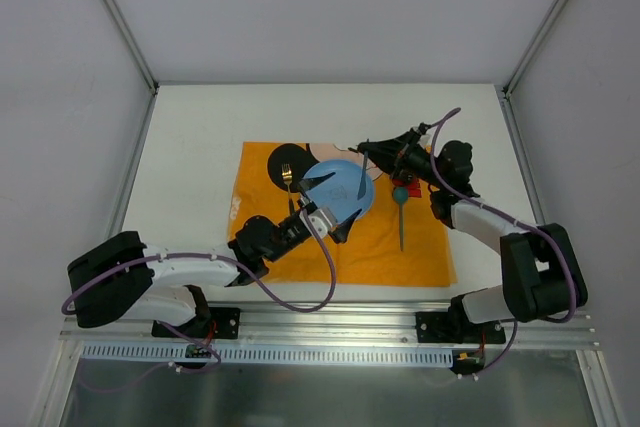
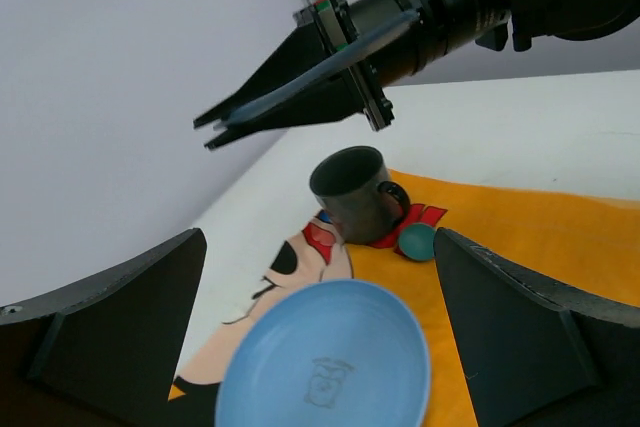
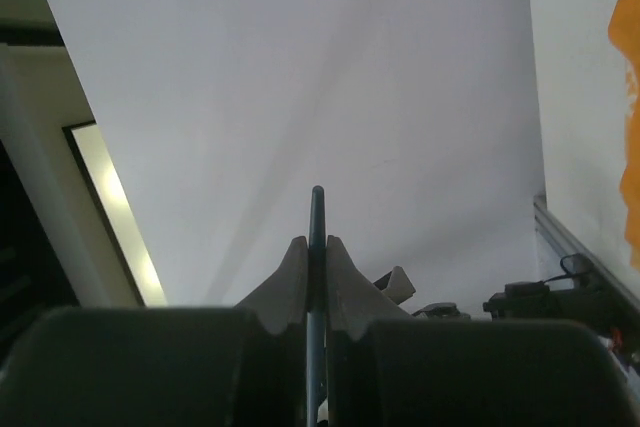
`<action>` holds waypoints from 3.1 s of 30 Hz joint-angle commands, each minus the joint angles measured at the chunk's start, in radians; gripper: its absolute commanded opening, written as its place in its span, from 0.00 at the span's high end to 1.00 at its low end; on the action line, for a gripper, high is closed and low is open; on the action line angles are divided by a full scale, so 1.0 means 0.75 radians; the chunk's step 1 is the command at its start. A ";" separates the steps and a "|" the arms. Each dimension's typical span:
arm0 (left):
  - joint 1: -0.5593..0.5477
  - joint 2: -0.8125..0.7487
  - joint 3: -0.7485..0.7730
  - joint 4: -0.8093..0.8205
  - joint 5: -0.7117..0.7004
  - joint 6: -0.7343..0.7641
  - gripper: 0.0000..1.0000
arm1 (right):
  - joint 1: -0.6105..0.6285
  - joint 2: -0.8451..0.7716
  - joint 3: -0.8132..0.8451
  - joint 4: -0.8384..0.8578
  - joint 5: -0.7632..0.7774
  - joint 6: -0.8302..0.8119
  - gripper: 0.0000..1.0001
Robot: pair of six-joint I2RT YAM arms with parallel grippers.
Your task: Set the dinner table for one person
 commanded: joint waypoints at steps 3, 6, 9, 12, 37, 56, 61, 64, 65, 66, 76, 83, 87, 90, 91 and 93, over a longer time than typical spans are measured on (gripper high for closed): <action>-0.057 -0.014 -0.049 0.407 -0.015 0.439 0.01 | 0.111 0.046 -0.007 0.345 -0.010 0.218 1.00; -0.082 -0.026 -0.041 0.362 -0.001 0.523 0.01 | 0.144 0.080 -0.005 0.353 -0.001 0.210 1.00; -0.113 -0.033 -0.041 0.409 -0.011 0.554 0.01 | 0.173 0.109 0.001 0.353 0.005 0.195 1.00; -0.139 -0.071 -0.032 0.362 0.001 0.573 0.01 | 0.210 0.170 -0.034 0.416 0.021 0.199 1.00; -0.156 -0.323 -0.139 -0.141 0.126 0.554 0.08 | 0.285 0.404 0.025 0.723 0.031 0.363 1.00; -0.096 -0.051 -0.073 0.188 0.079 0.552 0.55 | 0.320 0.302 0.029 0.715 0.046 0.353 1.00; -0.068 -0.037 -0.069 0.223 0.071 0.566 0.53 | 0.330 0.283 0.034 0.715 0.041 0.345 1.00; -0.054 -0.033 -0.067 0.235 0.063 0.573 0.55 | 0.337 0.271 0.023 0.715 0.046 0.341 1.00; -0.049 -0.029 -0.069 0.237 0.063 0.573 0.57 | 0.339 0.269 0.017 0.715 0.046 0.343 1.00; -0.045 -0.027 -0.065 0.235 0.063 0.575 0.59 | 0.337 0.263 0.011 0.715 0.048 0.339 1.00; -0.033 -0.002 -0.043 0.272 -0.001 0.579 0.98 | 0.347 0.252 -0.022 0.717 0.058 0.324 1.00; -0.033 0.016 -0.039 0.293 -0.056 0.571 1.00 | 0.355 0.250 -0.020 0.717 0.060 0.320 1.00; -0.033 0.000 0.002 0.219 -0.111 0.493 1.00 | 0.357 0.263 -0.007 0.725 0.054 0.302 1.00; -0.029 -0.089 0.070 0.039 -0.125 0.301 1.00 | 0.357 0.281 0.007 0.735 0.039 0.292 0.49; -0.029 -0.114 0.092 -0.040 -0.119 0.266 1.00 | 0.357 0.281 0.009 0.733 0.037 0.290 0.29; -0.029 -0.177 0.115 -0.114 -0.101 0.213 1.00 | 0.357 0.281 0.013 0.731 0.031 0.283 0.04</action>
